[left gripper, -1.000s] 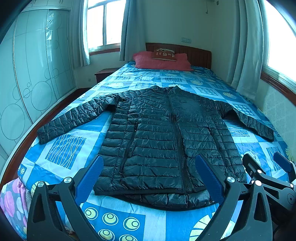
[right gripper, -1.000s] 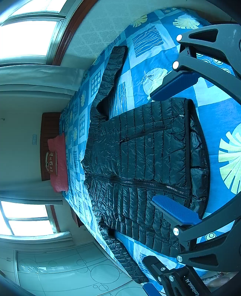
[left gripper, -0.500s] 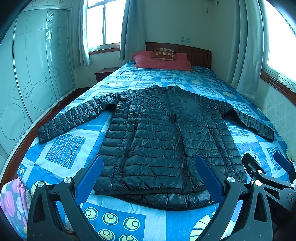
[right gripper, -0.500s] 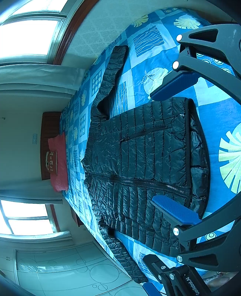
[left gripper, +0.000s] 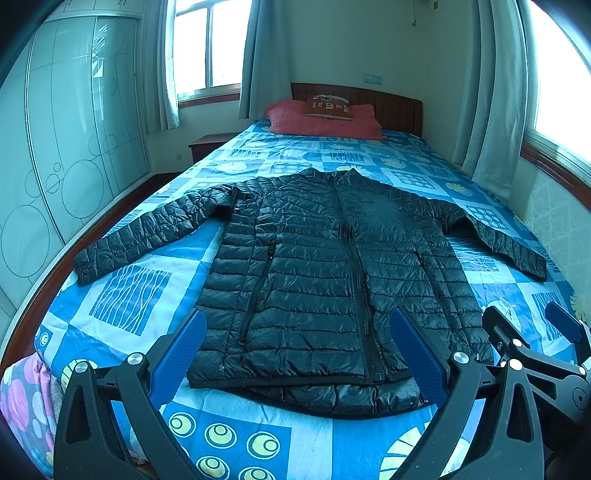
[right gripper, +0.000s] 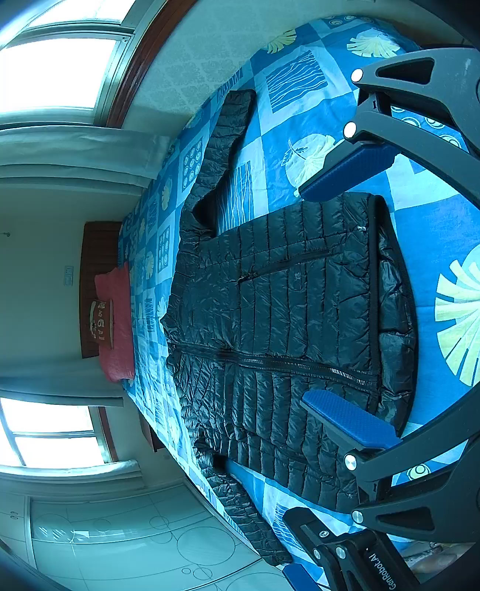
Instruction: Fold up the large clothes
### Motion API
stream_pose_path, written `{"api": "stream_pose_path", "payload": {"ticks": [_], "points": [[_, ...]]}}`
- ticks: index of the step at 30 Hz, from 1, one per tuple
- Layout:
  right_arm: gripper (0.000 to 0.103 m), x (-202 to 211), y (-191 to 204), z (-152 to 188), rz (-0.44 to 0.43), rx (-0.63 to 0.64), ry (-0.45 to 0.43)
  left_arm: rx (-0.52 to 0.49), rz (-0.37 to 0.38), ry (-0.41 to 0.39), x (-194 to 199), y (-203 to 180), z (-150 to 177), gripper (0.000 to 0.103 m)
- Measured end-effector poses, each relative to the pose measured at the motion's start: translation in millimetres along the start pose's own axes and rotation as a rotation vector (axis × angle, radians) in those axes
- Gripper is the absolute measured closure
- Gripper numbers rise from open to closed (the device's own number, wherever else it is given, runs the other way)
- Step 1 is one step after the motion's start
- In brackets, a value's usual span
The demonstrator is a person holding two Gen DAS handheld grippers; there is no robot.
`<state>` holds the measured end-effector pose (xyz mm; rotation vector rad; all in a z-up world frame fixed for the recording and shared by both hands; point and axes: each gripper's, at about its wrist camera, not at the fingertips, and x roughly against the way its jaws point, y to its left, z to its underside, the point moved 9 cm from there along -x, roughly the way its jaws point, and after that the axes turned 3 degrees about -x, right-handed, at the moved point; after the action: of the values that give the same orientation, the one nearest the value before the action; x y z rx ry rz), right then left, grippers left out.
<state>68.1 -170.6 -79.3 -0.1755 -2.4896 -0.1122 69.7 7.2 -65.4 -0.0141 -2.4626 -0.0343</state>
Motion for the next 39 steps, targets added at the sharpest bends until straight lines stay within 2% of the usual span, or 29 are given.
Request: {"api": "stream_pose_path", "payload": {"ticks": [18, 25, 29, 32, 35, 36, 37, 39], "points": [[0.002, -10, 6, 7, -0.017, -0.007, 0.021, 0.012, 0.008, 0.019, -10, 0, 5, 0.004], [0.002, -44, -13, 11, -0.055, -0.085, 0.072, 0.084, 0.02, 0.094, -45, 24, 10, 0.004], [0.002, -79, -43, 16, -0.079, -0.212, 0.138, 0.143, -0.019, 0.127, -73, 53, 11, 0.004], [0.002, -101, -75, 15, -0.04, -0.291, 0.144, 0.217, -0.054, 0.168, -99, 85, 15, 0.004], [0.003, -120, -109, 6, 0.005, -0.343, 0.124, 0.301, -0.131, 0.181, -126, 126, 17, 0.004], [0.008, -128, -123, 3, 0.02, -0.371, 0.12, 0.324, -0.177, 0.189, -135, 142, 20, 0.004], [0.018, -133, -132, 1, 0.024, -0.39, 0.118, 0.349, -0.211, 0.198, -143, 158, 22, 0.004], [0.025, -151, -163, -4, 0.031, -0.467, 0.119, 0.391, -0.264, 0.216, -157, 183, 28, 0.004]]}}
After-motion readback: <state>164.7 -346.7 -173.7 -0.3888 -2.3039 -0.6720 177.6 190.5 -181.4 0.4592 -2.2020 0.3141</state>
